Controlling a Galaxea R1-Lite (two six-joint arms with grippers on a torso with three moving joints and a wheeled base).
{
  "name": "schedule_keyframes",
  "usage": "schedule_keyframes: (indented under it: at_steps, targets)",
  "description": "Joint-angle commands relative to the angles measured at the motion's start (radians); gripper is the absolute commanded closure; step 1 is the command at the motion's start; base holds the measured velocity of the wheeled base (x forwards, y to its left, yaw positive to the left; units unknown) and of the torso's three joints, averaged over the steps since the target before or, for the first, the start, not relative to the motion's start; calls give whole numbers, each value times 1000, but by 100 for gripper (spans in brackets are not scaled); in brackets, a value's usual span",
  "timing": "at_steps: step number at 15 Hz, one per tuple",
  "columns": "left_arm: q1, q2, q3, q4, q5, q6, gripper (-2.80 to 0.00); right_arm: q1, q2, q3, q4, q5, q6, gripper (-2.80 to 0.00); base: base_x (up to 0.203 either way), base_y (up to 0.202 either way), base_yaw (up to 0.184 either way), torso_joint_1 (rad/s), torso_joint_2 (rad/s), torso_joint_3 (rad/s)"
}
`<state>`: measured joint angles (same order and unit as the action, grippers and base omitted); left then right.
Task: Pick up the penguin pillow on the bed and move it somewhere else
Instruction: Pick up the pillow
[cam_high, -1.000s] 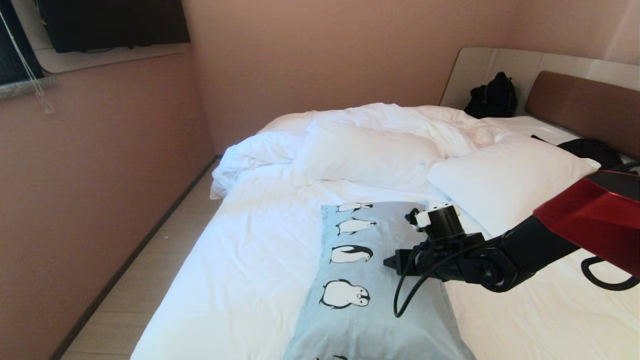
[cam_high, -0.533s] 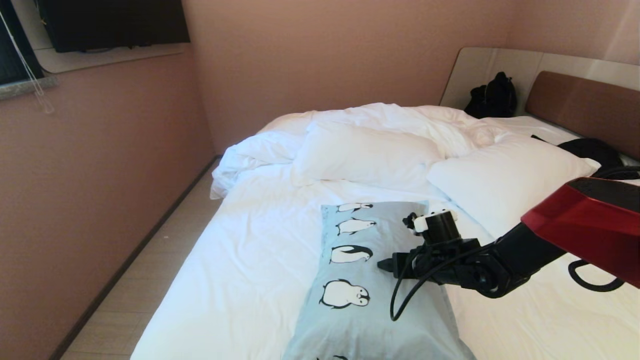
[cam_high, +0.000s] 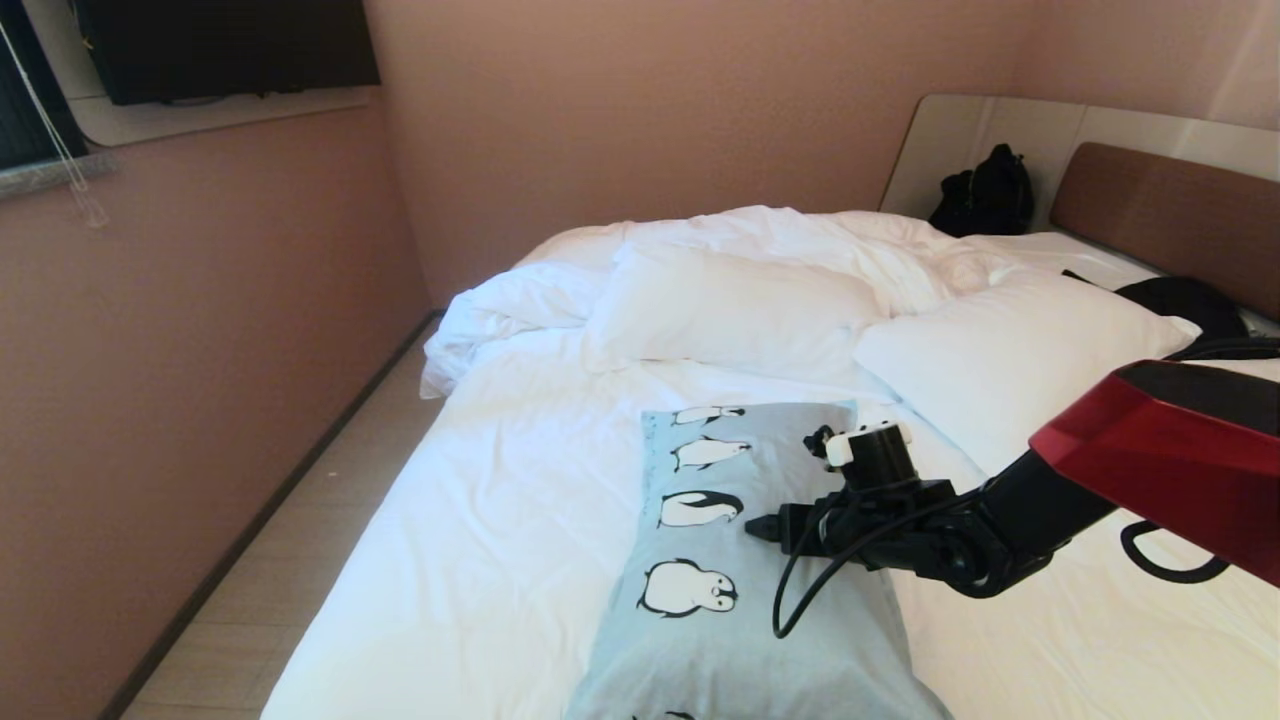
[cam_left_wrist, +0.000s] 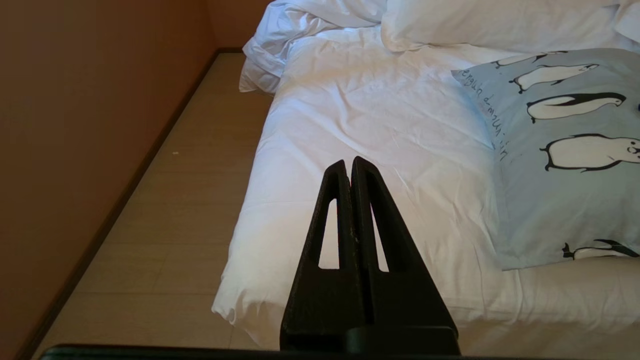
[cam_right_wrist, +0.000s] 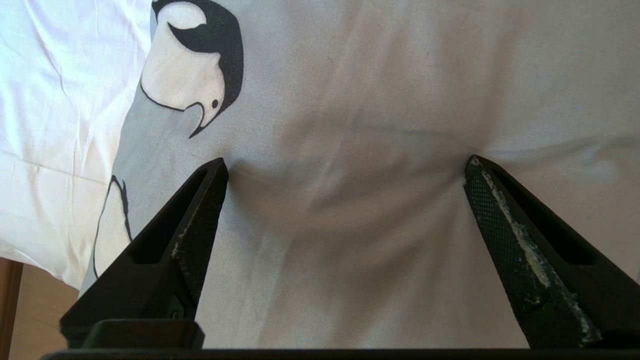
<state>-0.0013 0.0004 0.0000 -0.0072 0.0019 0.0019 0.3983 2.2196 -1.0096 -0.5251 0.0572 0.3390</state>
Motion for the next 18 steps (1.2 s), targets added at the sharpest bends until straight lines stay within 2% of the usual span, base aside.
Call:
schedule_keyframes:
  at_steps: [1, 13, 18]
  targets:
    - [0, 0, 0, 0, 1, 0, 0, 1, 7, -1, -3, 3, 2, -280, 0, 0, 0, 0, 0, 0]
    - [0, 0, 0, 0, 0, 0, 0, 2, 115, -8, -40, 7, 11, -280, 0, 0, 0, 0, 0, 0]
    - [0, 0, 0, 0, 0, 0, 0, 5, 146, -13, -38, -5, -40, -280, 0, 0, 0, 0, 0, 0]
